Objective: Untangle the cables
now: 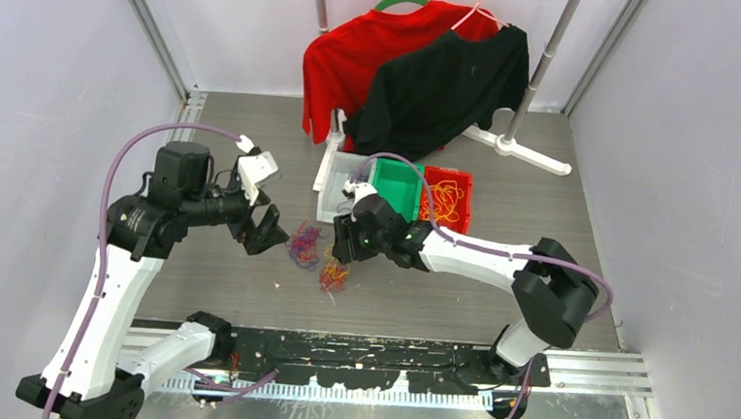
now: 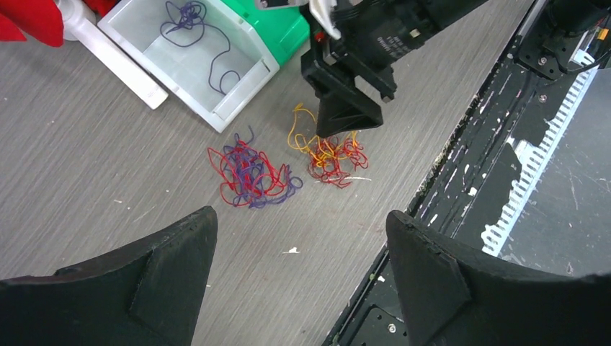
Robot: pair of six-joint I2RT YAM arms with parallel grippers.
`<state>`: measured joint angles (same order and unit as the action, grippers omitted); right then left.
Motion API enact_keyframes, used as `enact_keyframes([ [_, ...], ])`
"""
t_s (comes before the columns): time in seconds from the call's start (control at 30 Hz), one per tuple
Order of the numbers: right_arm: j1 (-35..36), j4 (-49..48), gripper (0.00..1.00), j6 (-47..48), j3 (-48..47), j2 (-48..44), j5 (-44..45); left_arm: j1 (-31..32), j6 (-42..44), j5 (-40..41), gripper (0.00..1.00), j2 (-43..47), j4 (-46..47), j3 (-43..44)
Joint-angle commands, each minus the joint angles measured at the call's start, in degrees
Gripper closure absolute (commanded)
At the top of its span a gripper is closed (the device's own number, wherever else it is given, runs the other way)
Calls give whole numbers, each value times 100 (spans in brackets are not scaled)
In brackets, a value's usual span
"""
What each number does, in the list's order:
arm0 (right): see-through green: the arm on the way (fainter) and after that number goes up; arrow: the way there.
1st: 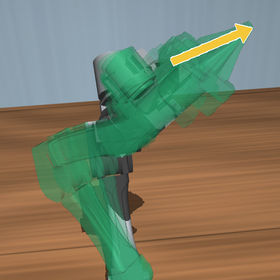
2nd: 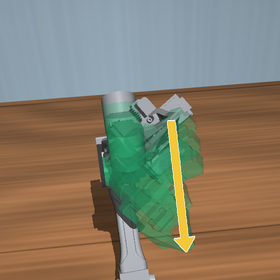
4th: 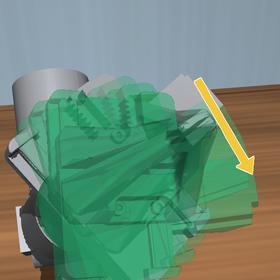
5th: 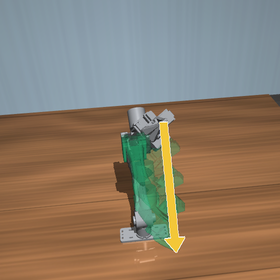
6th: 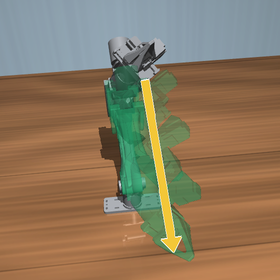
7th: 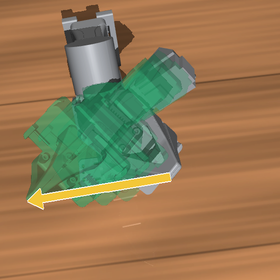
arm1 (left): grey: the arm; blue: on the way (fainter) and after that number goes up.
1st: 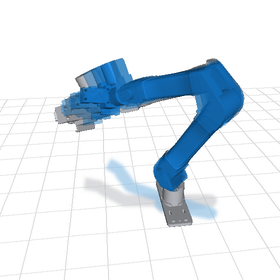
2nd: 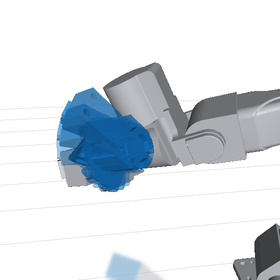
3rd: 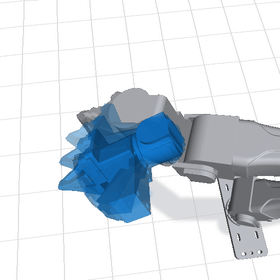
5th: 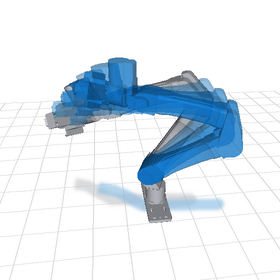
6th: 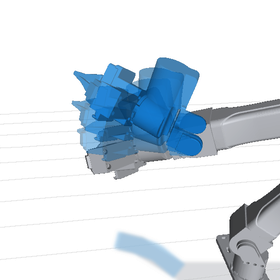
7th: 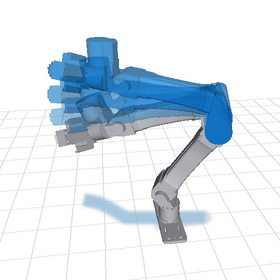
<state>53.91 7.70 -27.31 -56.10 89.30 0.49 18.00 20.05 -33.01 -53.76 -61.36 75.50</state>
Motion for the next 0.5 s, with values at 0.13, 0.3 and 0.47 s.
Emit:
enact_keyframes([
  [0.13, 15, -518, 40, -69, -560, 728, -333, 11, 162, -206, 13, 262, -129, -118],
  [0.3, 34, -708, 47, -200, -626, 948, -362, 11, 226, -271, 13, 343, -135, -282],
  [0.47, 35, -850, 52, -257, -713, 998, -404, 11, 268, -305, 13, 387, -190, -357],
])
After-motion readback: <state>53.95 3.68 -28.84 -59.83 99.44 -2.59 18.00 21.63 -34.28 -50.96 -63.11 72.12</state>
